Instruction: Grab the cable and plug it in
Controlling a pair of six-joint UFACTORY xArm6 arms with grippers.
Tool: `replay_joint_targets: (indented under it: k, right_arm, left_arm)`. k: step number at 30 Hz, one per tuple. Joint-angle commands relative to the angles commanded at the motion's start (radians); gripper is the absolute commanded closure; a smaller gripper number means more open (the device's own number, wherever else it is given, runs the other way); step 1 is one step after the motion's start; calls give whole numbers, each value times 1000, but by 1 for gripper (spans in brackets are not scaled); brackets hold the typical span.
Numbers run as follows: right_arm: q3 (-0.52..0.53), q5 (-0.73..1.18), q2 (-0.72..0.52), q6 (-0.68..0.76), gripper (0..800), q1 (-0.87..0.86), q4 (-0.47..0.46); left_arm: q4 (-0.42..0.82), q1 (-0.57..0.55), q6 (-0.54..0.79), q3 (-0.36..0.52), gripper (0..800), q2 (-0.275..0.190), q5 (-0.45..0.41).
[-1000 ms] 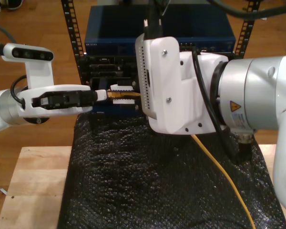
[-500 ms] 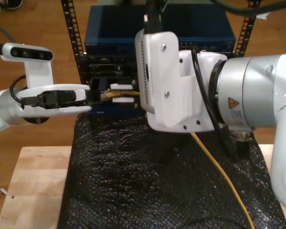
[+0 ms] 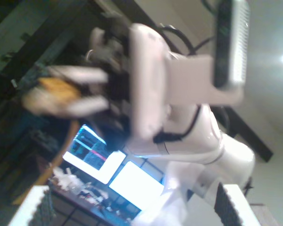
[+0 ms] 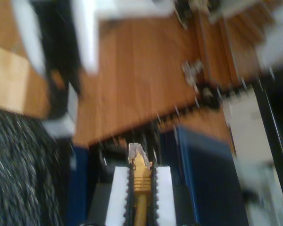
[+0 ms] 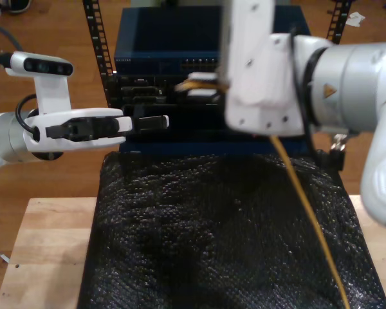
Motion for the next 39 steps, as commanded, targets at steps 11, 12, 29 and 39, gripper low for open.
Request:
replay_joint_targets:
  k: [11,12,29,39]
  right_arm:
    - [12,6,58,46,800,-71,-20]
    - [18,9,66,46,800,-83,-20]
    - [72,-26,127,55,800,-229,-86]
    - [121,-304,210,55,800,-227,-133]
  left_arm:
    - [155,41,0,-127,2,-35,-112]
    - [175,43,0,-135,2,-38,-127]
    - [569,51,124,-184,2,-149,-359]
    - [735,80,186,-186,2,-164,-384]
